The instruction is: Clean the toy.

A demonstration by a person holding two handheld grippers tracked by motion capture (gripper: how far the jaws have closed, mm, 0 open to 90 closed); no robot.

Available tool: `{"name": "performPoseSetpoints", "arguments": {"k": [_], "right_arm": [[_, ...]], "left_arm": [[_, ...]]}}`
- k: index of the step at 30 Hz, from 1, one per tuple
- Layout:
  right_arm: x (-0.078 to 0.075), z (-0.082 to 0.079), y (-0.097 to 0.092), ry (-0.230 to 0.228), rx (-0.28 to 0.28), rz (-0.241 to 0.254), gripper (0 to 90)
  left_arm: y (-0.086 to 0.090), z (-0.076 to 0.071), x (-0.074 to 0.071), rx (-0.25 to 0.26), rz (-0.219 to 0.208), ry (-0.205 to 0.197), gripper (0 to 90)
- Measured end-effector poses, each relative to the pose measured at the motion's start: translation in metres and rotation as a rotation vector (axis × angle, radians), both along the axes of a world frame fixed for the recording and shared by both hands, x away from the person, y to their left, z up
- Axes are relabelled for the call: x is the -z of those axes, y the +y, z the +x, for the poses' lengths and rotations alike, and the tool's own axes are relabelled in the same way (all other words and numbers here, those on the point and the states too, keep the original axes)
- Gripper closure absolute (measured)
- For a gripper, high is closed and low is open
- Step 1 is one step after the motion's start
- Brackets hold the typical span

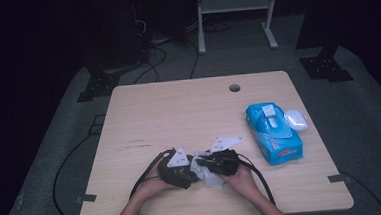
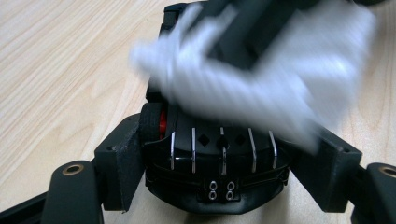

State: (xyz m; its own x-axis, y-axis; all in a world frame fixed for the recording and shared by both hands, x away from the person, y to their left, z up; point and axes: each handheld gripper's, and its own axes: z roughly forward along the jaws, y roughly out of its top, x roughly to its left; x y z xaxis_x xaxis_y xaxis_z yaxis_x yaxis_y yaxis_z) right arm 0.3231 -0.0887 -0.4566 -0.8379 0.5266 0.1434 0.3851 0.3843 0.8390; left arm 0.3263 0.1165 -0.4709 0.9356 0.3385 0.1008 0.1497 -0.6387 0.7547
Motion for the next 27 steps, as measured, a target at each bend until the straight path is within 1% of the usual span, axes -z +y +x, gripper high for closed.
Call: {"name": "performPoseSetpoints", "arguments": {"k": [2, 4, 6, 7, 8, 9, 12, 14, 16, 18, 20, 21, 22, 23, 25, 27], "right_arm": [[-0.002, -0.003, 0.011, -0.009, -0.038, -0.004, 82.4], [-0.003, -0.002, 0.016, -0.026, -0.042, -0.027, 82.4], [-0.004, 0.003, 0.012, -0.034, -0.004, -0.033, 82.4], [-0.004, 0.007, 0.008, -0.040, 0.029, -0.042, 82.6], [-0.004, 0.009, 0.006, -0.028, 0.041, -0.033, 82.6], [-0.004, 0.010, 0.006, -0.016, 0.042, -0.023, 82.6], [-0.005, 0.004, 0.017, -0.039, 0.009, -0.042, 82.6], [-0.005, 0.003, 0.022, -0.056, -0.005, -0.063, 82.6], [-0.005, 0.008, 0.018, -0.052, 0.019, -0.063, 82.5], [-0.005, 0.017, 0.006, -0.034, 0.079, -0.060, 82.6], [-0.005, 0.022, -0.003, -0.040, 0.122, -0.082, 82.6], [-0.005, 0.024, -0.006, -0.026, 0.141, -0.078, 82.5], [-0.004, 0.025, -0.008, -0.016, 0.141, -0.060, 82.5], [-0.004, 0.024, -0.007, -0.011, 0.129, -0.046, 82.5], [-0.003, 0.021, 0.002, -0.018, 0.104, -0.051, 82.5], [-0.003, 0.020, 0.007, -0.015, 0.095, -0.051, 82.5]], "left_arm": [[-0.001, -0.001, 0.000, -0.002, 0.000, -0.003, 24.8], [0.000, -0.001, -0.001, -0.001, -0.002, -0.009, 24.8], [0.001, 0.000, -0.002, 0.001, -0.010, -0.011, 24.9], [0.001, 0.000, -0.002, 0.001, -0.012, -0.011, 24.9], [0.001, 0.000, -0.002, 0.000, -0.014, -0.010, 24.9], [0.000, 0.000, -0.001, 0.000, -0.013, -0.010, 24.9], [0.000, -0.001, 0.000, 0.003, -0.002, -0.010, 24.9], [0.000, -0.001, 0.000, 0.002, 0.000, -0.011, 24.9], [0.000, -0.001, -0.001, 0.004, 0.000, -0.014, 24.9], [0.000, -0.001, -0.001, 0.003, -0.001, -0.013, 24.9], [0.000, -0.001, -0.001, 0.004, -0.002, -0.014, 24.9], [0.000, -0.001, -0.001, 0.006, -0.001, -0.017, 24.9], [-0.001, -0.001, -0.001, 0.005, -0.005, -0.014, 24.9], [-0.001, -0.001, 0.000, 0.005, -0.005, -0.012, 24.9], [-0.001, 0.000, 0.000, 0.005, 0.001, -0.005, 24.9], [-0.001, 0.000, 0.001, 0.001, 0.004, -0.007, 24.9]]}}
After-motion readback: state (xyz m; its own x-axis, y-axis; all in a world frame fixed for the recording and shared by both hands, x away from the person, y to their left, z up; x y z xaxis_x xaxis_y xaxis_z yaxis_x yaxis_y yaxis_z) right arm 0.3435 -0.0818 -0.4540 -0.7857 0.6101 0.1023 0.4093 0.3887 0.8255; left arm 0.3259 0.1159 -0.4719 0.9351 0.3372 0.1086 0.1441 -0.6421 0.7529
